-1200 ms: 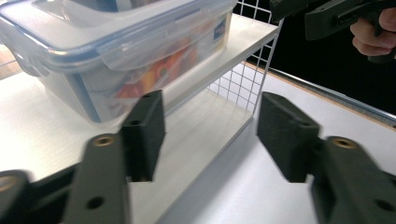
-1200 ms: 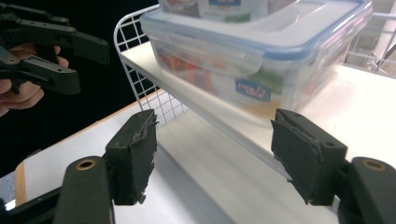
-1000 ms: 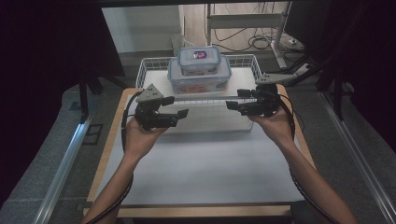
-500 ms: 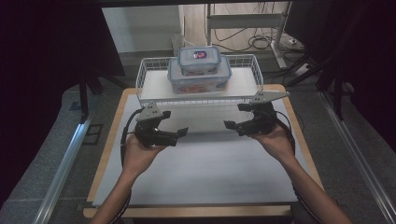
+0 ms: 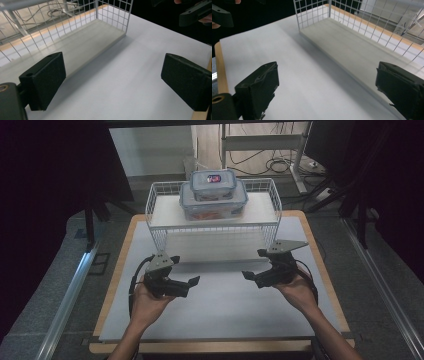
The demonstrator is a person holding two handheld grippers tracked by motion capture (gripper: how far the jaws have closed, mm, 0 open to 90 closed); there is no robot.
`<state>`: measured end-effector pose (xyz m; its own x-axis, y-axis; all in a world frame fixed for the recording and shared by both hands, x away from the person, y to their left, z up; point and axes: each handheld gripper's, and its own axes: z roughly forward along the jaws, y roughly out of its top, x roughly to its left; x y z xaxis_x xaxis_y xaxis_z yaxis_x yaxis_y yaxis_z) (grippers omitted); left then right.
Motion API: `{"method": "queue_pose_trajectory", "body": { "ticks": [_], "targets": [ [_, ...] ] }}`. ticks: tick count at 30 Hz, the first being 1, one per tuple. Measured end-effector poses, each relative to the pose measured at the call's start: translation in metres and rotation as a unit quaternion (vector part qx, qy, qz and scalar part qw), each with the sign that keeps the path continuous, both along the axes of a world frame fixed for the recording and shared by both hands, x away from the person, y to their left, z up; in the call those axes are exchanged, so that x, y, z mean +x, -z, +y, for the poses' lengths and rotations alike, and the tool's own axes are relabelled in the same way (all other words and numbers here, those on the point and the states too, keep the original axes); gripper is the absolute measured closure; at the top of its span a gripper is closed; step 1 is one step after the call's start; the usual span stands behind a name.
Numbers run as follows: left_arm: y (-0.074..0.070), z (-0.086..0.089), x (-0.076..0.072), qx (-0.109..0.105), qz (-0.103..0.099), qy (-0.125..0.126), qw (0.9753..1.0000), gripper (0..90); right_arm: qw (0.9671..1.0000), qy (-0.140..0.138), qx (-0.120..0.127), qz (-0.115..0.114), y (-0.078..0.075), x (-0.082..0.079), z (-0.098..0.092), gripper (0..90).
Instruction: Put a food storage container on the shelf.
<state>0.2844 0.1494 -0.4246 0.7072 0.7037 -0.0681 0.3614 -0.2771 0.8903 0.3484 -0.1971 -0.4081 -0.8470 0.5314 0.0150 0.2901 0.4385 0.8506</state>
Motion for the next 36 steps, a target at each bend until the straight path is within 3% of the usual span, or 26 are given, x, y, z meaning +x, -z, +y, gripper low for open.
{"method": "queue_pose_trajectory", "body": {
  "ticks": [6,11,20,27,36],
  "targets": [
    [0.018,0.003,-0.004,0.004,0.013,-0.004,0.9999,4.0,1.0,0.002,-0.002,0.003,0.02,-0.004,-0.011,1.8],
    [0.033,0.007,-0.01,0.002,0.014,-0.007,0.9999,3.3,0.9999,0.011,0.001,0.005,0.028,-0.008,-0.02,0.3],
    [0.051,0.006,-0.026,0.041,0.01,-0.012,0.9991,1.2,0.9994,0.035,0.0,0.004,0.041,-0.024,-0.036,0.0],
    [0.061,0.008,-0.037,0.054,0.016,-0.021,0.9982,0.5,0.9991,0.042,-0.008,0.002,0.049,-0.034,-0.041,0.0],
    [0.074,0.016,-0.051,0.088,0.02,-0.045,0.9949,0.0,0.9983,0.049,-0.03,0.003,0.063,-0.042,-0.051,0.0]
  ]
}}
